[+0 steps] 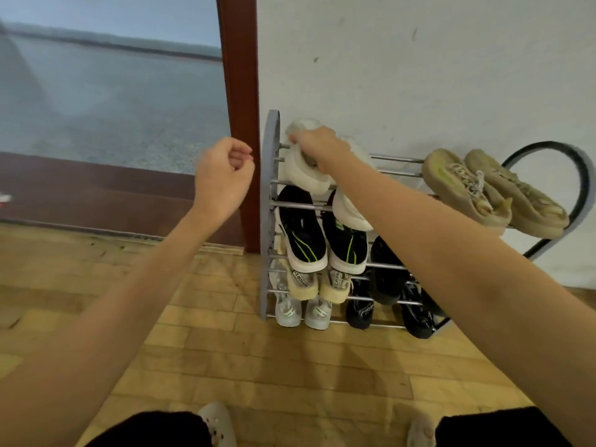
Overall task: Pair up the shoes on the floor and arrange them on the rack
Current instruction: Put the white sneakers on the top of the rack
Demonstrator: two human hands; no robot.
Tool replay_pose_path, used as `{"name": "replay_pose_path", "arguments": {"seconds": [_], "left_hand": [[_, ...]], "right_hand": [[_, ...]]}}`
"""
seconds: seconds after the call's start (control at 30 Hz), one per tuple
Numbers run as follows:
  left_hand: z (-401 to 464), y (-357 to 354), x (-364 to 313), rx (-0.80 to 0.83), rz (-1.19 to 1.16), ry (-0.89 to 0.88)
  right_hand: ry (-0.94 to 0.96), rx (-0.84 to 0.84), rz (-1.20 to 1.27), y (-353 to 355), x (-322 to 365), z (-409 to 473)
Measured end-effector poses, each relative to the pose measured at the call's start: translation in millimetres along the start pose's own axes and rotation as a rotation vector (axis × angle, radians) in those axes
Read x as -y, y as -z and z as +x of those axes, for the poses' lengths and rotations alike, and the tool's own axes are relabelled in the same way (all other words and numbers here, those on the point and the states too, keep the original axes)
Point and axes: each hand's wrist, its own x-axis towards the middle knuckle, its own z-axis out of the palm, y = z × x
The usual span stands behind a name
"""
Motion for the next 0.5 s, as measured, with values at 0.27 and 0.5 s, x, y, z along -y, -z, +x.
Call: {"name": "replay_pose_path", "arguments": {"seconds": [0.27, 0.5], "left_hand": [[-10, 3, 13, 0.072, 0.026, -0.070], [-21, -25, -7, 0.376, 0.241, -0.416]], "right_hand": [[0.201, -0.161, -0.234, 31, 2, -88], [0.340, -0.069, -0.554, 57, -75, -129]]}}
